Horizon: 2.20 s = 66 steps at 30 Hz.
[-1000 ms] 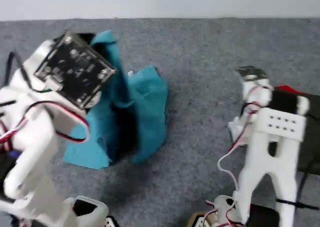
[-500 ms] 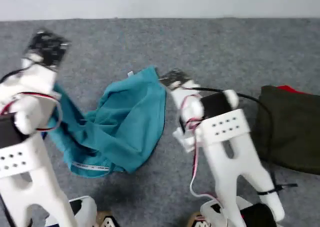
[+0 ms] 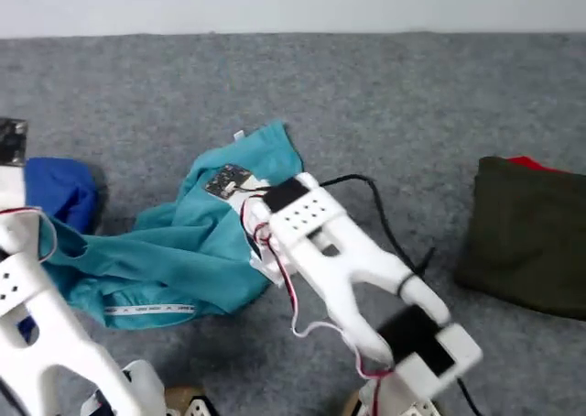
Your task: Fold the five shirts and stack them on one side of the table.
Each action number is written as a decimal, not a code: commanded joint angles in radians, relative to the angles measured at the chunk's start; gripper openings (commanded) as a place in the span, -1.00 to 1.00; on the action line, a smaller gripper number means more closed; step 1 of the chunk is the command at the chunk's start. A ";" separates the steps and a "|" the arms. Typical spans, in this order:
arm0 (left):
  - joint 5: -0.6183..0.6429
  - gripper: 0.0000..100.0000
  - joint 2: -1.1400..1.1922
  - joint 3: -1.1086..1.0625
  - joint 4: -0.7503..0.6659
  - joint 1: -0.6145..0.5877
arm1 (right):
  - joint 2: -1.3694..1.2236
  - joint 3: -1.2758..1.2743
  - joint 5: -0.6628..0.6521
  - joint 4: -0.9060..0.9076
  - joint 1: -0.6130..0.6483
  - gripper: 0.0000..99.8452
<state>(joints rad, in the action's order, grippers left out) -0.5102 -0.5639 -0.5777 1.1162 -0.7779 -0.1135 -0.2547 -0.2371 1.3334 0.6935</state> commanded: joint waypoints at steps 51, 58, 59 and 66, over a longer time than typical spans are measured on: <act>-0.005 -0.97 -0.021 -0.282 -0.321 -0.186 | -0.544 1.023 0.025 0.467 0.228 -0.86; -0.005 -0.97 -0.020 -0.282 -0.321 -0.184 | -0.414 0.881 0.087 0.464 0.272 -0.66; -0.005 -0.97 -0.020 -0.282 -0.321 -0.184 | -0.390 0.850 0.087 0.464 0.283 -0.60; -0.005 -0.97 -0.020 -0.282 -0.321 -0.184 | -0.384 0.789 0.091 0.458 0.335 -0.56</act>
<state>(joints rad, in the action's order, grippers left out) -0.5102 -0.5623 -0.8661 0.8124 -0.9605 -0.5416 0.5340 -0.1588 1.7538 1.0081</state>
